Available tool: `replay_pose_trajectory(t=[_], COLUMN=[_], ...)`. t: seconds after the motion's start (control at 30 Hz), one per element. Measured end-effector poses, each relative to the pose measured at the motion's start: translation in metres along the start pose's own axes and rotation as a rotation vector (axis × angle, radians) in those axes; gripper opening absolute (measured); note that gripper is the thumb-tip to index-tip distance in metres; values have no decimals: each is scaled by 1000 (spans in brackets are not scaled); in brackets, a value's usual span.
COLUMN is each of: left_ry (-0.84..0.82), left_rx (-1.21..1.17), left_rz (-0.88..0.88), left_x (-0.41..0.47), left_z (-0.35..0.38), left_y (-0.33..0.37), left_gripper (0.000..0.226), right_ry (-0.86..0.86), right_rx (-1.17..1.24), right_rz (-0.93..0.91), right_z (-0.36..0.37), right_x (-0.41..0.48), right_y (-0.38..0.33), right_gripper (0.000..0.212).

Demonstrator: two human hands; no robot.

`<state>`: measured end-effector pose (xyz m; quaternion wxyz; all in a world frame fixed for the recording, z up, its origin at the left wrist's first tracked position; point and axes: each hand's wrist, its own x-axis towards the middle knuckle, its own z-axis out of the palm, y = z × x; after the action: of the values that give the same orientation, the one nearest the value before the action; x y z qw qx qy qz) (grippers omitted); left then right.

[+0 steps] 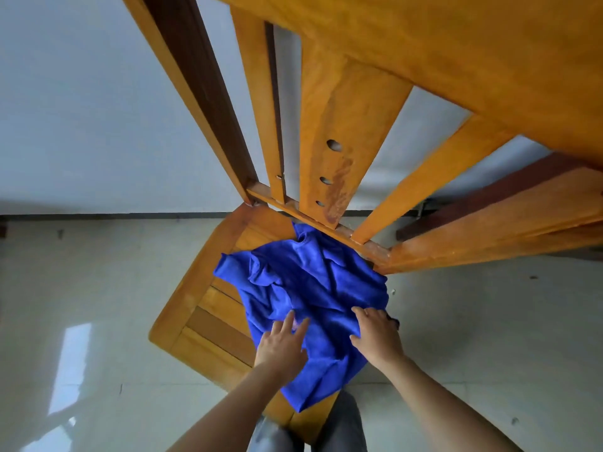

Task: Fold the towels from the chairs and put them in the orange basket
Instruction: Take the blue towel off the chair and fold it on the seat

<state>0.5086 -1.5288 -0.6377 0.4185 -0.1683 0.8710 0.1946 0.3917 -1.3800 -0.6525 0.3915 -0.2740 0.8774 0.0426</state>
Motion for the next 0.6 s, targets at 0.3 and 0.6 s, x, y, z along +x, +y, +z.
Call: replay_pose_trajectory(t=[0.3, 0.6], left_ry=[-131, 142], left_rx=[-303, -659], left_rz=[-164, -212], left_x=[-4, -82], left_z=[29, -49], left_y=[-3, 21], left_gripper=[63, 67], right_ry=[46, 193], right_rx=[113, 214], right_rz=[-23, -240], right_z=[1, -107], right_x=[-11, -85], right_y=[-12, -40], right_gripper=[14, 17])
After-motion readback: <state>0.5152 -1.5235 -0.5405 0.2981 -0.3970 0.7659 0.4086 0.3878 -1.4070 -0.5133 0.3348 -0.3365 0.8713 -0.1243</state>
